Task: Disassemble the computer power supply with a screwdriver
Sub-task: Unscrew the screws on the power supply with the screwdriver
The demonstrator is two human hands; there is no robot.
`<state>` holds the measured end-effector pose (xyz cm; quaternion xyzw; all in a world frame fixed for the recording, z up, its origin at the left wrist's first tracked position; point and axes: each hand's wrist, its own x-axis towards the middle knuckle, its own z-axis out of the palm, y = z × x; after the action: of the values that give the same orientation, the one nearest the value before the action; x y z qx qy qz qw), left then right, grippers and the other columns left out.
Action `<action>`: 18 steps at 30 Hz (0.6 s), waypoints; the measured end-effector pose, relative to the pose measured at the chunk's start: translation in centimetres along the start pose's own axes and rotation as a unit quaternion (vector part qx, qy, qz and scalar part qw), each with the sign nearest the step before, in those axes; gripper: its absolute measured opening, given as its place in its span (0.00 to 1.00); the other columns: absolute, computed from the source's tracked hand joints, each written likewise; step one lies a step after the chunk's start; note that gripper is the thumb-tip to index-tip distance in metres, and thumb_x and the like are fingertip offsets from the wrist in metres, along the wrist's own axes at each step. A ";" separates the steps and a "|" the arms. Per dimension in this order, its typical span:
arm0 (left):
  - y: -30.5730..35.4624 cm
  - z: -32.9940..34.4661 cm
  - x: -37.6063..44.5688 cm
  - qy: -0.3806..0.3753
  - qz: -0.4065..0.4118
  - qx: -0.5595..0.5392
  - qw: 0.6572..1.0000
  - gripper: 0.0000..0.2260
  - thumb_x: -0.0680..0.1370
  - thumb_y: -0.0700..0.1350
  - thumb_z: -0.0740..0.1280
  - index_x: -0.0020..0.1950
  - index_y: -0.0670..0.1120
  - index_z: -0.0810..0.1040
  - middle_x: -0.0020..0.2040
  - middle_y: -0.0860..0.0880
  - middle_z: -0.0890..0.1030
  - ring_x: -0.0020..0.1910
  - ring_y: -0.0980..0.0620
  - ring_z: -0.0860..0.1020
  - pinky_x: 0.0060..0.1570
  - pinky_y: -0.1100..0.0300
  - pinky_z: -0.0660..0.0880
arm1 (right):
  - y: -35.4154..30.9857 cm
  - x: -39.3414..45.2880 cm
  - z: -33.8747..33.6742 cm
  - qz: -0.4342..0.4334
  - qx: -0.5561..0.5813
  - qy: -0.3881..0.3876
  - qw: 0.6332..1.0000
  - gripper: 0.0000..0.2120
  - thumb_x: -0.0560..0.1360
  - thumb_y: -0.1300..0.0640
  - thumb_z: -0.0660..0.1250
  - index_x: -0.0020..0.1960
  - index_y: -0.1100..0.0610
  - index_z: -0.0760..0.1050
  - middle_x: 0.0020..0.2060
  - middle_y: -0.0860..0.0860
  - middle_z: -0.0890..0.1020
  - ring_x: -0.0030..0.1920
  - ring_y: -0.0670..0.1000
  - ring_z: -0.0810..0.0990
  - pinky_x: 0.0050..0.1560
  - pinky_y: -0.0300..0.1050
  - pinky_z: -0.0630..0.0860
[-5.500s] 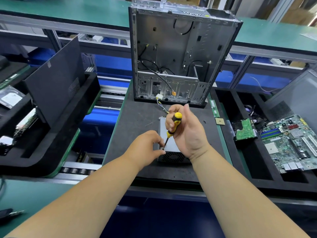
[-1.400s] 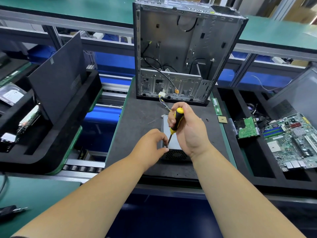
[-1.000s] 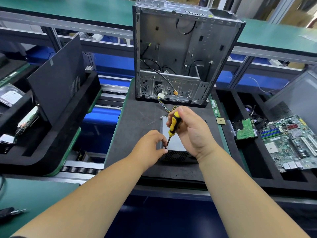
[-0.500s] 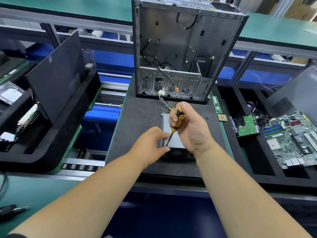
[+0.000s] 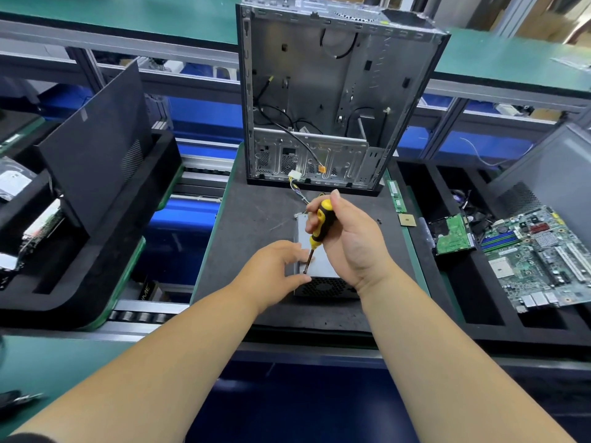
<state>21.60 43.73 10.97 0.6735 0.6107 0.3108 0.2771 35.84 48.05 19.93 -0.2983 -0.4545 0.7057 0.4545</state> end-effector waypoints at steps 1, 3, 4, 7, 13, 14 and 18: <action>0.0 0.0 0.0 0.002 0.002 -0.007 1.000 0.18 0.74 0.44 0.76 0.63 0.51 0.81 0.64 0.53 0.78 0.70 0.57 0.71 0.72 0.56 0.66 | 0.1 0.1 0.1 0.001 -0.001 0.000 1.000 0.20 0.85 0.53 0.53 0.43 0.61 0.77 0.33 0.51 0.76 0.35 0.50 0.72 0.42 0.41 0.71; -0.1 0.1 0.0 0.004 0.005 -0.006 1.000 0.18 0.74 0.44 0.76 0.63 0.51 0.81 0.63 0.54 0.78 0.70 0.58 0.71 0.71 0.57 0.66 | 0.4 0.2 0.1 0.000 -0.002 0.005 1.000 0.22 0.85 0.50 0.51 0.44 0.61 0.77 0.31 0.52 0.72 0.34 0.50 0.68 0.41 0.42 0.68; -0.1 0.1 0.0 0.004 0.007 -0.001 1.000 0.18 0.74 0.44 0.76 0.63 0.50 0.81 0.63 0.53 0.78 0.70 0.58 0.71 0.71 0.57 0.67 | 0.5 0.3 0.1 -0.002 0.002 0.006 1.000 0.22 0.85 0.50 0.50 0.45 0.61 0.76 0.30 0.52 0.70 0.33 0.50 0.67 0.40 0.42 0.67; -0.1 0.2 0.0 0.004 0.014 0.019 1.000 0.18 0.74 0.45 0.75 0.64 0.49 0.81 0.64 0.52 0.78 0.70 0.56 0.71 0.72 0.58 0.66 | 0.4 0.3 0.1 0.000 0.015 -0.002 1.000 0.16 0.83 0.47 0.54 0.46 0.58 0.70 0.31 0.52 0.68 0.33 0.50 0.65 0.38 0.42 0.65; -0.1 0.5 -0.1 0.013 -0.011 -0.007 1.000 0.19 0.74 0.44 0.76 0.64 0.51 0.81 0.63 0.55 0.77 0.69 0.60 0.71 0.69 0.68 0.62 | 0.0 0.4 -0.6 -0.002 -0.017 0.012 1.000 0.10 0.76 0.51 0.61 0.43 0.58 0.68 0.36 0.52 0.76 0.37 0.52 0.74 0.40 0.41 0.72; -0.1 0.6 -0.1 0.015 -0.027 -0.030 0.999 0.19 0.74 0.44 0.76 0.64 0.52 0.81 0.63 0.56 0.77 0.69 0.61 0.71 0.70 0.66 0.63 | -0.1 0.4 -0.7 0.003 -0.023 0.016 1.000 0.10 0.76 0.51 0.62 0.43 0.58 0.71 0.37 0.52 0.77 0.38 0.52 0.77 0.41 0.41 0.73; 0.0 0.5 -0.2 0.003 -0.057 -0.074 0.996 0.17 0.72 0.41 0.77 0.59 0.53 0.82 0.62 0.56 0.77 0.68 0.61 0.71 0.72 0.59 0.65 | -0.3 0.3 -1.0 0.000 -0.053 0.011 0.999 0.12 0.82 0.57 0.59 0.45 0.60 0.76 0.39 0.53 0.78 0.41 0.53 0.78 0.42 0.42 0.71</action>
<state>21.93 43.56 10.62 0.6144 0.6242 0.3407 0.3417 36.66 48.80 19.75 -0.3297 -0.4863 0.6771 0.4430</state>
